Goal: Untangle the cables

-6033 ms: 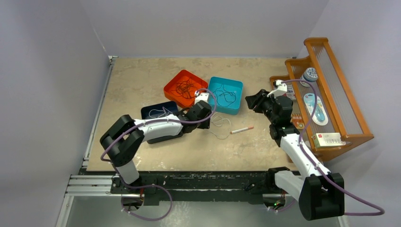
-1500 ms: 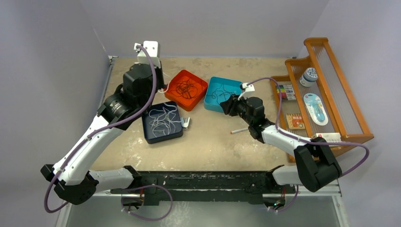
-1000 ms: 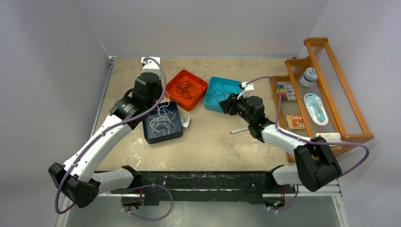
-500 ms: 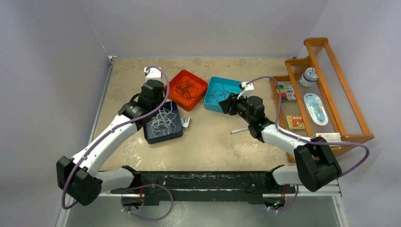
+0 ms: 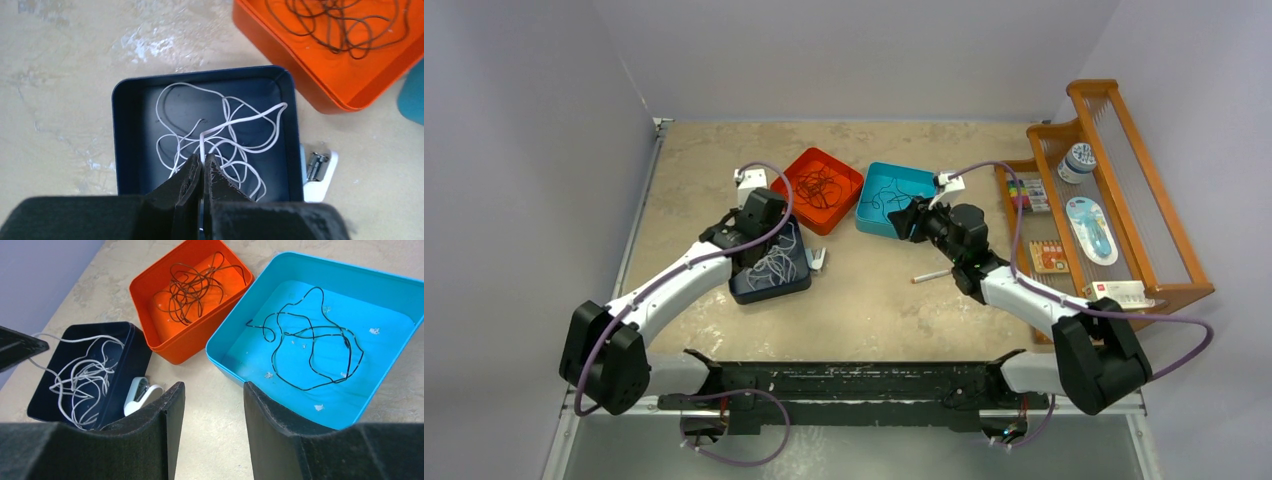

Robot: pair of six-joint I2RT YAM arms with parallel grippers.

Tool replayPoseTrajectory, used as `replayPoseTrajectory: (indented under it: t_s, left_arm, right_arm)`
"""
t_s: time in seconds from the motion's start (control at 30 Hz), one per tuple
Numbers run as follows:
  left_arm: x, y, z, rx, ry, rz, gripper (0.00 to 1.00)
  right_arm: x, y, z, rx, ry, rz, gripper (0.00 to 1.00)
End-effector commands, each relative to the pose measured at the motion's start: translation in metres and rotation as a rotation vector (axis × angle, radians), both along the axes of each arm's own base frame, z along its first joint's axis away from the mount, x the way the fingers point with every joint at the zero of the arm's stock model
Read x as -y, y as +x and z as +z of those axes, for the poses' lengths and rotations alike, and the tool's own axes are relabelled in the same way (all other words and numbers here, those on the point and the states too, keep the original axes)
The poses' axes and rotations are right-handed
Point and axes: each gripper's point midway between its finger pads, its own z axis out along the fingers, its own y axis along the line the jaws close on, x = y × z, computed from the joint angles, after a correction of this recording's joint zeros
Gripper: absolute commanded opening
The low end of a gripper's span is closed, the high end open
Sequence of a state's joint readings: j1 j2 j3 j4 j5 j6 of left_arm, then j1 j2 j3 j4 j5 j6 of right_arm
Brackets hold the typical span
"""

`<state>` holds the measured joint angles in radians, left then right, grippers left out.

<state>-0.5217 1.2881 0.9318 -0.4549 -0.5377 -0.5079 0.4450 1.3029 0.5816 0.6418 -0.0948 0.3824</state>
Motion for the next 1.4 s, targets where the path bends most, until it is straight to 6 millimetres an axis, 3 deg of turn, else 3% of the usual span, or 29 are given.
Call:
replayPoseTrajectory:
  t_s: [0.0, 0.37, 0.87, 1.07, 1.2, 1.37]
  left_arm:
    - [-0.017, 0.003, -0.009, 0.059, -0.045, 0.17, 0.0]
    - [-0.023, 0.005, -0.056, 0.019, -0.057, 0.245, 0.0]
    - [-0.029, 0.021, -0.094, -0.015, -0.023, 0.269, 0.0]
    - [-0.027, 0.02, -0.105, -0.036, -0.027, 0.266, 0.07]
    - [-0.028, 0.021, -0.096, -0.016, -0.036, 0.276, 0.18]
    - [-0.031, 0.025, -0.057, 0.064, -0.062, 0.291, 0.31]
  right_arm:
    - [0.004, 0.002, 0.029, 0.104, 0.018, -0.018, 0.5]
    - [0.004, 0.004, 0.029, 0.112, 0.0, -0.014, 0.5]
    - [0.014, -0.004, 0.035, 0.134, -0.016, -0.043, 0.52]
    - [0.014, -0.002, 0.038, 0.144, -0.016, -0.045, 0.54]
    - [0.014, -0.001, 0.04, 0.149, -0.021, -0.044, 0.54]
    - [0.017, -0.003, 0.043, 0.157, -0.017, -0.054, 0.55]
